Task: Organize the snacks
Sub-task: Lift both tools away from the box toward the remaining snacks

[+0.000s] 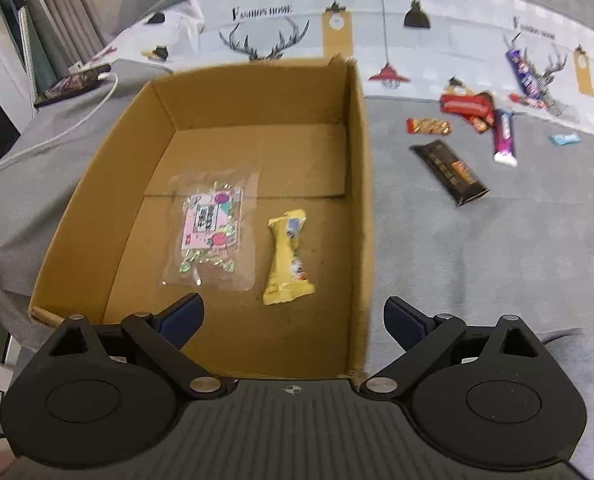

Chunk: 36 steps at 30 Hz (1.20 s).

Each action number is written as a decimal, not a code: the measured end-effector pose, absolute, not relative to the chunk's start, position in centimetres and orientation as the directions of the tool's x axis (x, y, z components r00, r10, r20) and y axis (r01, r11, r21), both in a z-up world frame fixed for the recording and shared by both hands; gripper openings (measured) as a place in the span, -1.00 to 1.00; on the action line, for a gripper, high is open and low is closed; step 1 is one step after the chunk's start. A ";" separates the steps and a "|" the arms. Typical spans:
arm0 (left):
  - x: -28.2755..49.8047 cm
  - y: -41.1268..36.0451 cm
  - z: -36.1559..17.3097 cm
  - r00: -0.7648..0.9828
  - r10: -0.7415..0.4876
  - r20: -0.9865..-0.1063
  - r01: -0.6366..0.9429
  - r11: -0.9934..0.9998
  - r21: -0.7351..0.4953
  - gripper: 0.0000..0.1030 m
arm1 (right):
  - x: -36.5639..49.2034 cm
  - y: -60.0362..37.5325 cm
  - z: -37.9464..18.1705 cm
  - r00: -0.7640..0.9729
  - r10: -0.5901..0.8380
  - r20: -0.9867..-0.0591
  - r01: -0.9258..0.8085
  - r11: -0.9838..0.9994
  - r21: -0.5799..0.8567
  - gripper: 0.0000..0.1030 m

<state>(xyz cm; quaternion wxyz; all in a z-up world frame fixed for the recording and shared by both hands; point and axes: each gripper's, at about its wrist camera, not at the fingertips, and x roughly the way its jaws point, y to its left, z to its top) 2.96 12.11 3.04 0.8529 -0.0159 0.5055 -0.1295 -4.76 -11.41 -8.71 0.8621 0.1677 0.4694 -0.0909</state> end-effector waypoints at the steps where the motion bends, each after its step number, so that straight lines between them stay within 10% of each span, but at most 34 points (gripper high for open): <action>1: 2.9 12.0 3.9 0.459 -0.239 -0.856 0.217 0.964 -0.154 0.99 | -5.2 -11.6 -8.1 0.551 -0.006 -0.834 0.317 0.926 0.203 0.89; 18: -3.3 8.3 22.7 0.450 -0.500 -0.740 0.511 0.824 -0.246 0.99 | -12.7 -15.8 0.0 0.648 -0.101 -0.755 0.412 0.880 0.237 0.89; 36: -8.7 6.2 26.3 0.511 -0.553 -0.658 0.598 0.779 -0.190 0.99 | -15.9 -17.5 0.6 0.666 -0.130 -0.735 0.470 0.838 0.278 0.90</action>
